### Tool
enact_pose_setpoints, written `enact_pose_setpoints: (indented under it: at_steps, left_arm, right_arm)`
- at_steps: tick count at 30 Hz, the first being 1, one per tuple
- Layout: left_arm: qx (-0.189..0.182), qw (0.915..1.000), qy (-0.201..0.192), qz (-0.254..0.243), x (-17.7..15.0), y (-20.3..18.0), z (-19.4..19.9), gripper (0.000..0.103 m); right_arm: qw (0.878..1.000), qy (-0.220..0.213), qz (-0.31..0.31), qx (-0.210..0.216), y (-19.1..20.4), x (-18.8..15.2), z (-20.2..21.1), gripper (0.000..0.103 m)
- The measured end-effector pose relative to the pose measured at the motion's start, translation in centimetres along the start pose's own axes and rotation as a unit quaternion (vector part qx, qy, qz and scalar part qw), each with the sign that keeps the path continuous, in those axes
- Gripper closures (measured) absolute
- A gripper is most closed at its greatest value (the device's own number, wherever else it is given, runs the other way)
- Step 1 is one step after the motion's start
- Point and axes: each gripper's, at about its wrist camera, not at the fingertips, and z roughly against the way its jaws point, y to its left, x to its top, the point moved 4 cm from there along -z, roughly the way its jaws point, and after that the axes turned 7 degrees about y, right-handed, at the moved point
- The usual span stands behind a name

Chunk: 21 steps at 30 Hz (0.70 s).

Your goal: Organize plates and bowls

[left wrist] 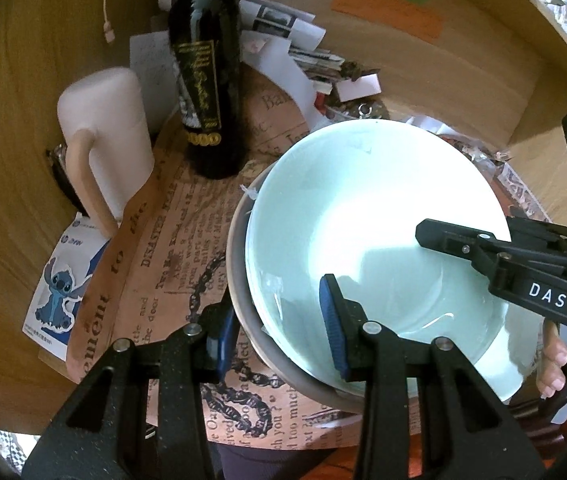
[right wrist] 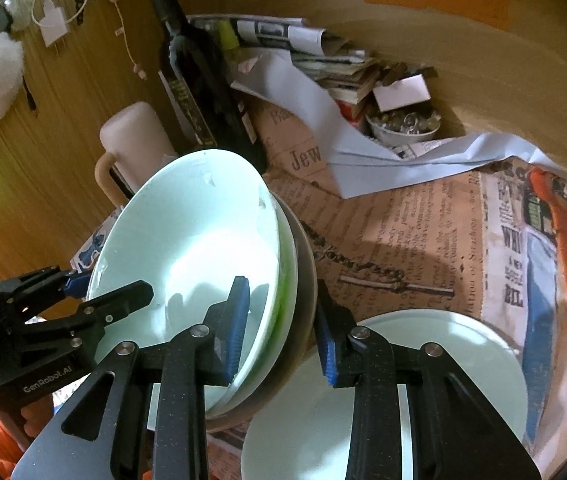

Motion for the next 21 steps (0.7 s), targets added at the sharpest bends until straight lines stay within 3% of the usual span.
enact_pose_setpoints:
  at_steps: [21]
  left_arm:
    - [-0.020,0.9983,-0.030,-0.046,0.9,-4.7,1.1,0.065]
  right_arm:
    - [0.999,-0.039,-0.027,-0.026,-2.8,-1.6,4.8,0.075]
